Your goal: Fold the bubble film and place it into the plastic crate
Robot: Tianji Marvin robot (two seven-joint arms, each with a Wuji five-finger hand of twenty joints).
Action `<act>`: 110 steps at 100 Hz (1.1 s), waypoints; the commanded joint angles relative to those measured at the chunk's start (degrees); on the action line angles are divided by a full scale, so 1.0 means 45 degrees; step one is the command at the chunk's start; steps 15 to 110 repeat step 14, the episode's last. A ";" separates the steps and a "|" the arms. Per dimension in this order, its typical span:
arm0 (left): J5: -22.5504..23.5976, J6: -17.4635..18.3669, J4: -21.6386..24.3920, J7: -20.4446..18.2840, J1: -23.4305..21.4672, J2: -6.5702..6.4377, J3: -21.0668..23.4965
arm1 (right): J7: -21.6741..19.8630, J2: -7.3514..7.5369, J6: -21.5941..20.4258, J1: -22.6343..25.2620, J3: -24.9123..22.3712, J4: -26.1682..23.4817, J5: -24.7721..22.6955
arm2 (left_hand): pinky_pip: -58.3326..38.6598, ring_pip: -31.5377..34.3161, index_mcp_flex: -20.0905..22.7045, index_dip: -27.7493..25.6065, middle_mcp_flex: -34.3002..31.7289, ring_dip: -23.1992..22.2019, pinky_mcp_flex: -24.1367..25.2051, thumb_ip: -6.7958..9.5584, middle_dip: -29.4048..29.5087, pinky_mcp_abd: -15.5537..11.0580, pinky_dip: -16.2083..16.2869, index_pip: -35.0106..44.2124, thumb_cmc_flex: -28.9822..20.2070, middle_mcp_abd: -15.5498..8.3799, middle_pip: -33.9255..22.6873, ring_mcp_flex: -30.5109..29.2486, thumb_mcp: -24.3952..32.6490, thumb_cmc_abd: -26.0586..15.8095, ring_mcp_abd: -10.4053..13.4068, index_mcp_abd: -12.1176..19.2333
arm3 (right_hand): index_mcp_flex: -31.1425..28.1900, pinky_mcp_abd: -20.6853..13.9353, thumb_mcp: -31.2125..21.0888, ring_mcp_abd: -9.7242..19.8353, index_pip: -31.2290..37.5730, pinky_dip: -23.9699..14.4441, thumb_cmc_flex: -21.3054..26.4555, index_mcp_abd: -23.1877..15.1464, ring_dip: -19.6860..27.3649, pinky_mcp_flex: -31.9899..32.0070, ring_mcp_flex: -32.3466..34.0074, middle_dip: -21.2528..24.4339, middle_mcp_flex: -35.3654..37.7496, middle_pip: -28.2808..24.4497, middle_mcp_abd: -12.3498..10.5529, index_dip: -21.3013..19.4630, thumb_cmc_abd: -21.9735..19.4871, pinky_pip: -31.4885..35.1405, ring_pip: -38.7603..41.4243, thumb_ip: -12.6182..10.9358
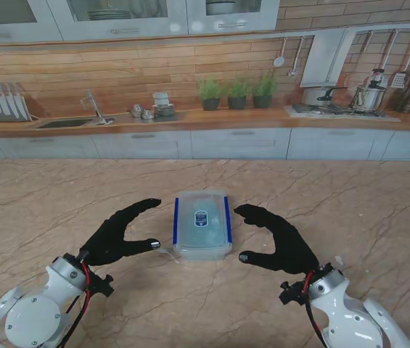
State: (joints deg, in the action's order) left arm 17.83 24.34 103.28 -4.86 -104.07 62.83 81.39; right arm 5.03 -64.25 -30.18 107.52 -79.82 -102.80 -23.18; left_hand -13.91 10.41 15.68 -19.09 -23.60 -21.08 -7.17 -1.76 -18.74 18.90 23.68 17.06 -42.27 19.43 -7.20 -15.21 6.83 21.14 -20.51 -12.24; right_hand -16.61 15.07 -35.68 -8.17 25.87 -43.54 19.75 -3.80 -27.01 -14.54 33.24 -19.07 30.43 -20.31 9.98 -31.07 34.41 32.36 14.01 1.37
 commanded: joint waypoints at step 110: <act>-0.0002 -0.0109 0.0039 0.0050 -0.0132 0.0019 0.0033 | -0.0057 -0.0036 0.0142 -0.0012 0.0128 -0.0063 0.0000 | 0.0463 0.0000 -0.0112 -0.0076 -0.0300 0.0063 -0.0130 0.0014 0.0120 -0.0011 0.0313 0.0219 0.0310 -0.0121 0.0499 -0.0243 0.0186 0.0327 0.0022 0.0434 | 0.0005 -0.0280 -0.0275 0.0178 -0.0145 -0.0340 -0.0582 -0.0287 -0.0061 0.0171 0.0222 -0.0032 0.0260 0.0375 -0.0159 0.0104 0.0371 -0.0315 -0.0140 0.0473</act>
